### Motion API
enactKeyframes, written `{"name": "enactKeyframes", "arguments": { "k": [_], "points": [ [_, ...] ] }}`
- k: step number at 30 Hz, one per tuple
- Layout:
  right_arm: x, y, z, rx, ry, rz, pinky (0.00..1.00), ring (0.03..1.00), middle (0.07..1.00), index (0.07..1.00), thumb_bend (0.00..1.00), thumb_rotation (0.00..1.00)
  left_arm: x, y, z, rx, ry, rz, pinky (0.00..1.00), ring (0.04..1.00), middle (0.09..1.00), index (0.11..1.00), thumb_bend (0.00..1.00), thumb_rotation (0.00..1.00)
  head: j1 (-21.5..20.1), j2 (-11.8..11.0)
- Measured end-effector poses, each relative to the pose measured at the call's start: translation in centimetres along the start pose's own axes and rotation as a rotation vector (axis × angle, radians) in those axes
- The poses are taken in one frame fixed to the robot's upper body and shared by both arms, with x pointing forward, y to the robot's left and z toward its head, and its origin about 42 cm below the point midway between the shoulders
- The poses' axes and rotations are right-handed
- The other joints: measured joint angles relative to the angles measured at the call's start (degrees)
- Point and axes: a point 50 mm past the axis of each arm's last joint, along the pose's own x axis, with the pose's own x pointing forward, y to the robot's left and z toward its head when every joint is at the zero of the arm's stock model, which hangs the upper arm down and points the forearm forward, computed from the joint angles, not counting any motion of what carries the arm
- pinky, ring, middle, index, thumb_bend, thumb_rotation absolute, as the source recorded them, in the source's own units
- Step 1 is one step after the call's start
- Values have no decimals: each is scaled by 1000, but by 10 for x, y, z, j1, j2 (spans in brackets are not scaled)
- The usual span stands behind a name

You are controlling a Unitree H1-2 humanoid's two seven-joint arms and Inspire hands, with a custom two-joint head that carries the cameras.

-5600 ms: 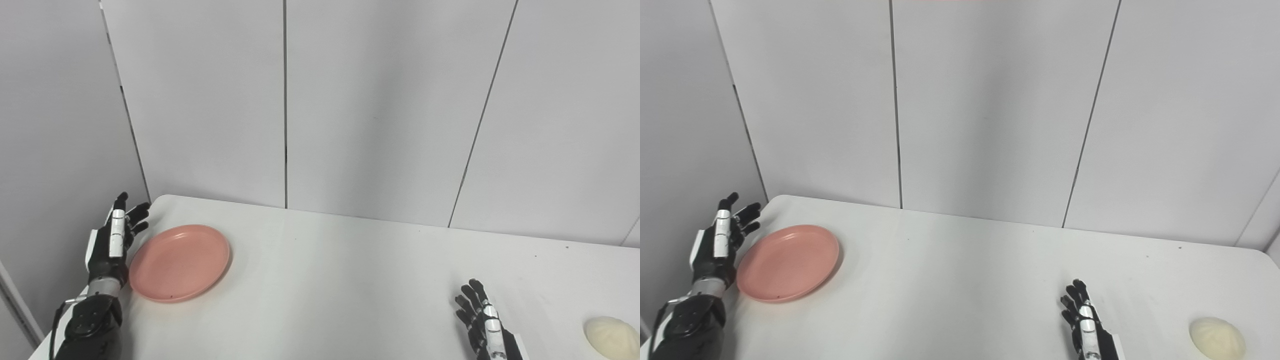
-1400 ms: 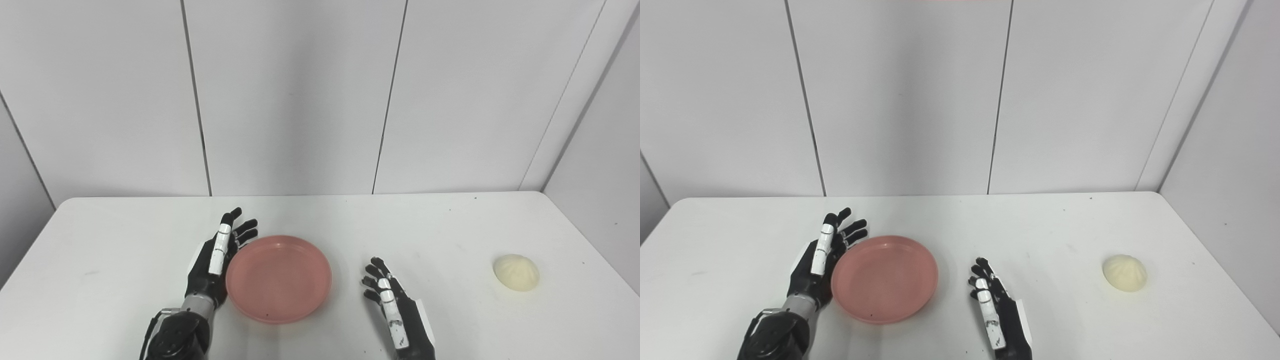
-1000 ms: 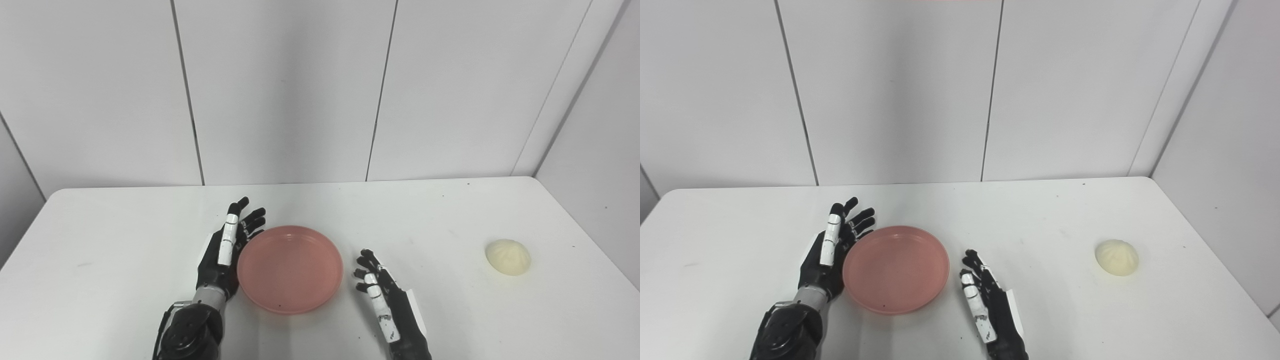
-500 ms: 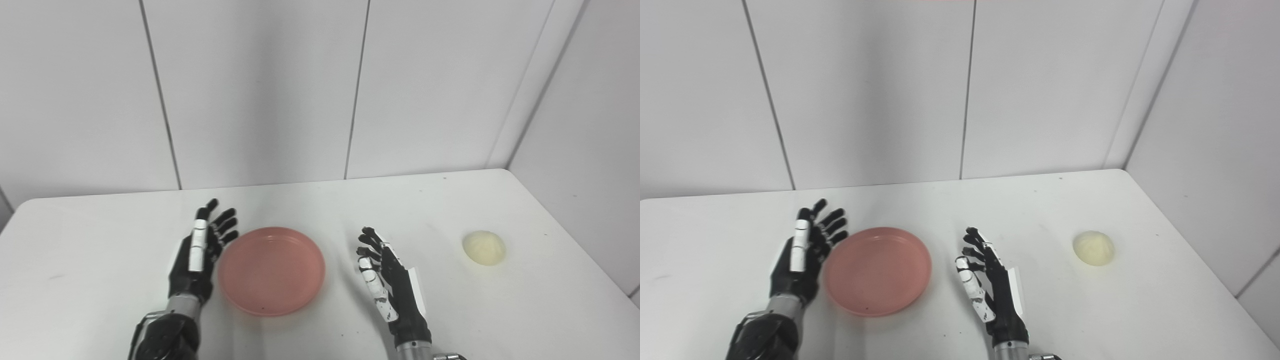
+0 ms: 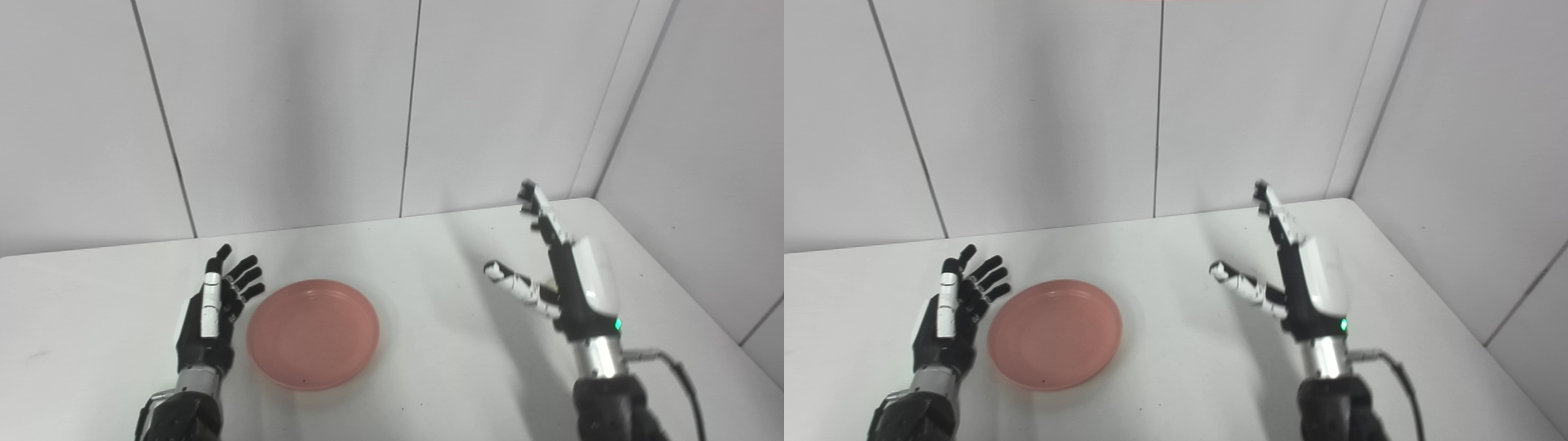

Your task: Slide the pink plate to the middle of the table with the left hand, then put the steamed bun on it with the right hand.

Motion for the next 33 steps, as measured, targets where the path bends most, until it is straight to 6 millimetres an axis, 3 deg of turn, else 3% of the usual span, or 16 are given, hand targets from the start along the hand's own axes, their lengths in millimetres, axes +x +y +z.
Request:
{"name": "enactKeyframes", "arguments": {
  "k": [4, 7, 10, 13, 16, 23, 26, 28, 33],
  "points": [
    [17, -20, -14, -185, 61, 148, 642, 771, 837, 862, 926, 934, 1, -2, 1, -3, -4, 0, 742, 793, 782, 911, 675, 898, -1, -3],
    [36, -39, -19, -312, 80, 183, 697, 809, 845, 842, 997, 742, 1, -1, 0, -2, -3, 4, 760, 811, 793, 921, 672, 909, -1, -4],
    [55, -51, -22, -390, 110, 201, 683, 796, 832, 832, 1000, 660, 2, -2, 0, -3, -1, 6, 765, 815, 794, 918, 673, 911, 2, -6],
    [65, -50, -31, -427, 174, 260, 623, 770, 825, 819, 1000, 599, 2, -4, 0, -5, -1, 4, 774, 822, 799, 919, 684, 903, 3, -6],
    [71, -46, -40, -458, 249, 369, 653, 832, 876, 833, 1000, 521, 2, -4, 0, -6, -2, 4, 771, 819, 796, 922, 679, 902, 4, -6],
    [91, -43, -59, -573, 389, 579, 597, 820, 863, 790, 1000, 395, 3, -5, 0, -5, -2, 2, 769, 824, 804, 925, 676, 919, 6, -8],
    [93, -34, -66, -600, 420, 646, 607, 851, 881, 784, 1000, 393, 3, -5, 0, -3, -2, 1, 769, 822, 800, 925, 671, 921, 7, -8],
    [92, -27, -74, -609, 447, 689, 573, 795, 850, 773, 1000, 379, 3, -5, 0, -3, -2, 2, 762, 817, 793, 920, 670, 915, 7, -6],
    [90, -15, -100, -619, 534, 762, 610, 753, 823, 787, 1000, 427, 3, -5, 0, -3, -3, 5, 766, 822, 796, 920, 667, 915, 7, -4]
  ]
}}
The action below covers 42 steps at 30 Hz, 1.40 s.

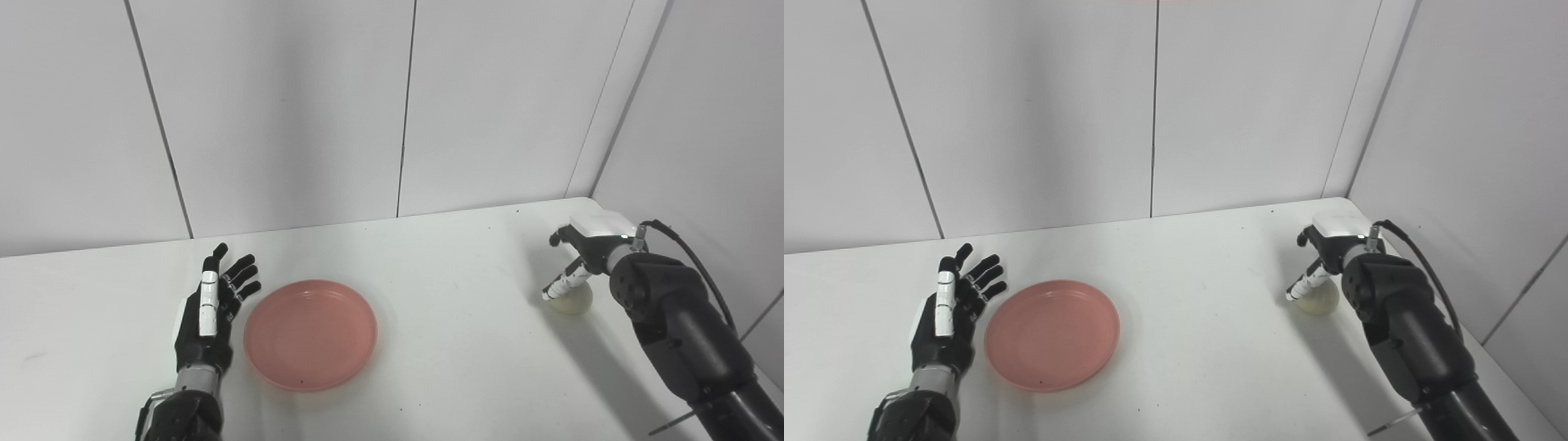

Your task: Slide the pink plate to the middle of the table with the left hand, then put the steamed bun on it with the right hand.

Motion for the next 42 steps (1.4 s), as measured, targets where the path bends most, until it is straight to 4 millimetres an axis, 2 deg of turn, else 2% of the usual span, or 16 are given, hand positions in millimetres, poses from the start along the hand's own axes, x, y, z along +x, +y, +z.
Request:
{"name": "enactKeyframes", "arguments": {
  "k": [2, 4, 7, 9, 13, 15, 17, 21, 23, 24, 26, 27, 28, 30, 31, 42],
  "points": [
    [9, 8, -6, 13, 17, 46, 619, 738, 804, 782, 1000, 436, 0, 0, 0, 0, 0, -1, 769, 823, 796, 920, 668, 916, 0, 0],
    [15, 15, -10, 31, 18, 66, 594, 667, 723, 770, 1000, 451, 0, 0, 1, 0, -1, -1, 768, 821, 792, 919, 666, 916, 0, 3],
    [21, 21, -12, 30, 14, 62, 492, 552, 621, 760, 1000, 464, 0, 0, 1, 1, -1, -1, 751, 817, 798, 926, 657, 929, -1, 3],
    [23, 21, -16, 25, 12, 51, 478, 558, 635, 758, 1000, 451, 0, -1, 1, 2, 0, -4, 750, 819, 805, 927, 648, 938, 1, 5],
    [25, 22, -16, 21, 6, 54, 558, 642, 704, 760, 1000, 419, -1, -1, 0, 6, 0, -5, 773, 824, 800, 924, 662, 927, 0, 7],
    [25, 22, -15, 20, 4, 58, 553, 625, 682, 755, 1000, 411, -1, -1, 0, 5, 1, -4, 768, 821, 801, 925, 660, 928, 0, 7],
    [24, 21, -16, 35, 7, 68, 429, 470, 551, 741, 1000, 400, -1, -1, 0, 6, 1, -5, 778, 823, 803, 927, 653, 936, 2, 9],
    [25, 19, -15, 41, 7, 87, 361, 428, 535, 704, 1000, 402, -1, -1, 0, 6, 2, -6, 787, 829, 805, 928, 653, 931, 3, 10],
    [25, 20, -13, 27, 3, 97, 286, 350, 471, 665, 1000, 341, -1, -1, 0, 6, 3, -6, 783, 827, 805, 925, 654, 934, 3, 10],
    [25, 19, -13, 26, 4, 98, 266, 329, 447, 624, 969, 295, -1, -1, 0, 6, 3, -6, 783, 828, 807, 927, 650, 938, 3, 10],
    [27, 18, -12, 23, 8, 107, 246, 302, 415, 526, 664, 189, -1, -1, 0, 7, 3, -7, 776, 826, 810, 927, 648, 937, 4, 10],
    [28, 17, -12, 12, 12, 109, 234, 287, 398, 500, 570, 159, -1, -1, 0, 7, 3, -7, 773, 825, 808, 926, 648, 937, 4, 10],
    [28, 16, -11, -6, 14, 115, 234, 287, 398, 500, 570, 159, -1, -2, 0, 7, 3, -8, 773, 825, 808, 926, 648, 937, 4, 10],
    [28, 15, -10, -41, 20, 125, 224, 277, 457, 487, 540, 37, -1, -2, 0, 8, 4, -9, 776, 826, 809, 925, 646, 938, 4, 10],
    [28, 15, -9, -52, 18, 128, 226, 281, 431, 493, 534, 17, -1, -2, 0, 8, 4, -9, 771, 823, 809, 922, 645, 934, 4, 10],
    [20, 12, -3, -95, 4, 159, 236, 289, 418, 510, 528, 2, -2, -3, 0, 9, 5, -14, 796, 828, 816, 930, 651, 940, 12, -4]
  ]
}}
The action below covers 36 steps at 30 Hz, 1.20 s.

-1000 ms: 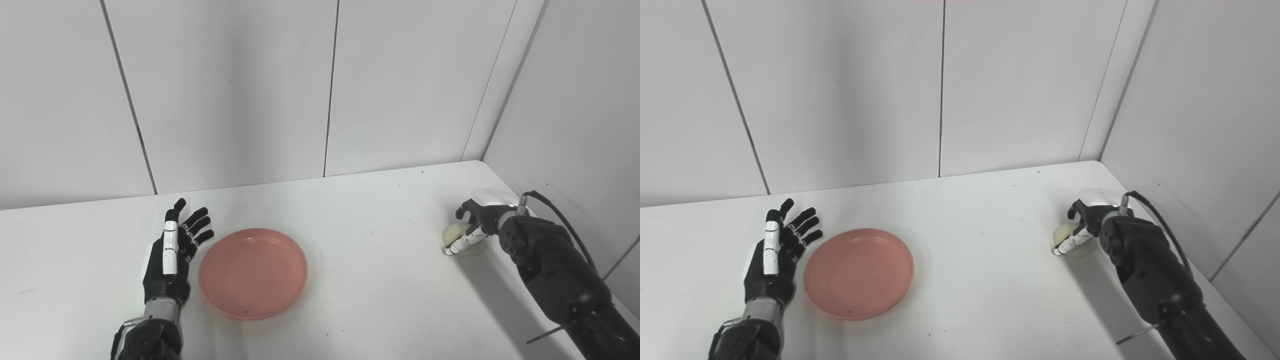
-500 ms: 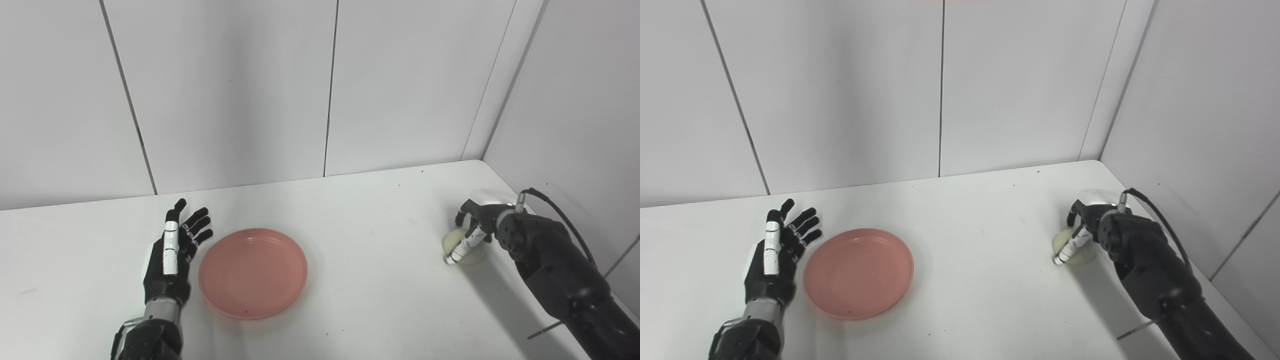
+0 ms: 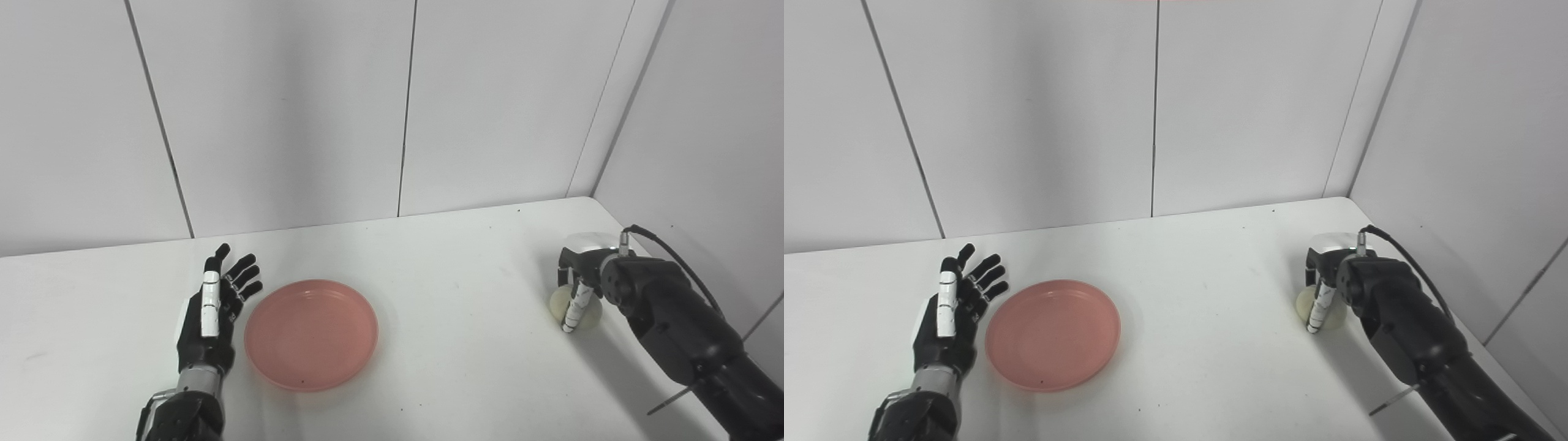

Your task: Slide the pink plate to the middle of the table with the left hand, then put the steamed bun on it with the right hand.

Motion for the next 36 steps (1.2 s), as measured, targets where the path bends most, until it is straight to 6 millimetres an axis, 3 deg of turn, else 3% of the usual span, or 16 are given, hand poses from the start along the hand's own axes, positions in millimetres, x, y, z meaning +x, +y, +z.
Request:
{"name": "enactKeyframes", "arguments": {
  "k": [7, 14, 17, 20, 27, 31, 36],
  "points": [
    [-17, -3, 9, 49, -106, -8, 241, 300, 421, 527, 524, 2, 0, 0, 0, 18, 2, 2, 797, 825, 809, 930, 644, 940, 5, 3],
    [-56, -31, 39, 16, -247, -111, 185, 249, 469, 484, 533, 0, 0, -3, -1, 21, 3, -5, 803, 829, 818, 940, 616, 952, 25, 5],
    [-70, -44, 53, 13, -304, -173, 212, 272, 407, 513, 526, 0, 0, -5, -1, 21, 3, -3, 811, 834, 818, 937, 622, 946, 31, 6],
    [-83, -58, 71, -17, -346, -209, 231, 300, 410, 520, 525, 0, 1, -7, -2, 18, 4, -2, 823, 842, 825, 943, 623, 935, 38, 6],
    [-97, -91, 100, -17, -432, -260, 229, 301, 410, 517, 526, 0, 1, -18, -5, 14, 5, -10, 799, 834, 822, 943, 596, 945, 62, 8],
    [-101, -92, 117, 25, -506, -288, 279, 363, 450, 507, 529, 0, 1, -24, -6, 28, 6, -12, 781, 823, 820, 946, 599, 960, 85, 11],
    [-111, -94, 152, 26, -609, -297, 271, 355, 435, 508, 529, 0, 0, -28, -7, 50, 4, 1, 776, 817, 817, 946, 593, 966, 105, 15]
  ]
}}
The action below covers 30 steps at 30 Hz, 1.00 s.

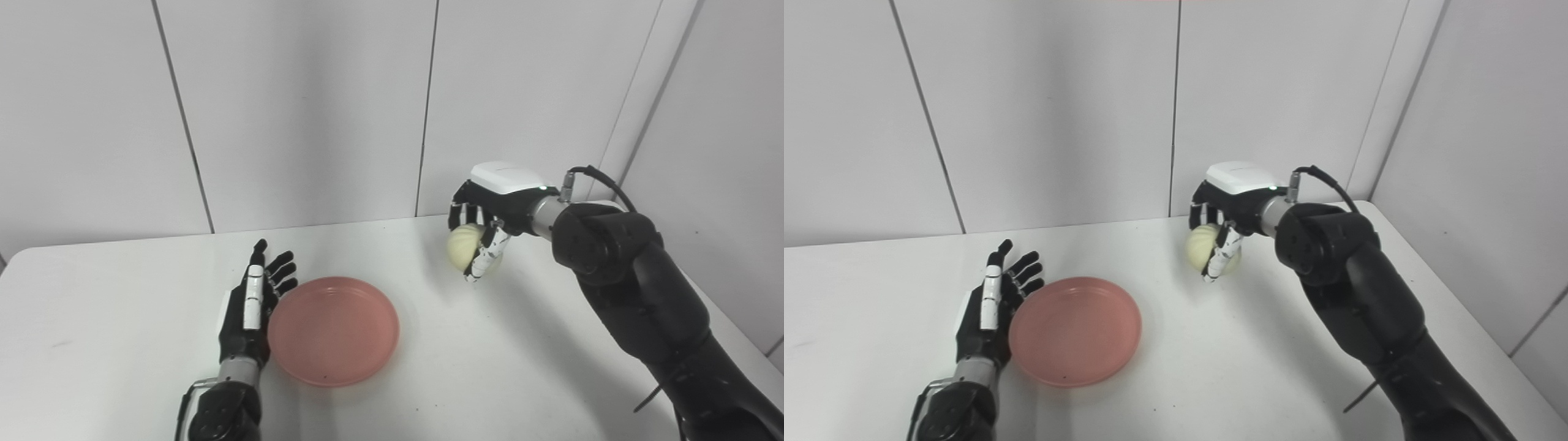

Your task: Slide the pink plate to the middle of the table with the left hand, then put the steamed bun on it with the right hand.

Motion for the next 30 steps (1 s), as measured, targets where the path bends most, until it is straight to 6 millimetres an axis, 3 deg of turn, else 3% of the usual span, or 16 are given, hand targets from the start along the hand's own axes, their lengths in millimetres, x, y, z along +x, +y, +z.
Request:
{"name": "enactKeyframes", "arguments": {
  "k": [8, 14, 22, 30],
  "points": [
    [19, 3, 46, -5, -142, -37, 286, 371, 451, 508, 529, 0, 0, -15, -3, 26, 4, -16, 772, 807, 812, 954, 603, 982, 39, 4],
    [32, 17, 56, 16, -223, -73, 288, 364, 433, 504, 530, 0, 3, -18, -5, 44, 2, -11, 762, 811, 810, 960, 609, 991, 55, 5],
    [45, 47, 78, 8, -283, 3, 271, 356, 435, 496, 532, 0, 5, -27, -6, 39, 5, -21, 750, 798, 793, 953, 599, 985, 70, 9],
    [58, 66, 83, -20, -265, 73, 295, 375, 440, 502, 530, 0, 4, -36, -7, 21, 5, -20, 736, 789, 786, 945, 583, 982, 71, 11]
  ]
}}
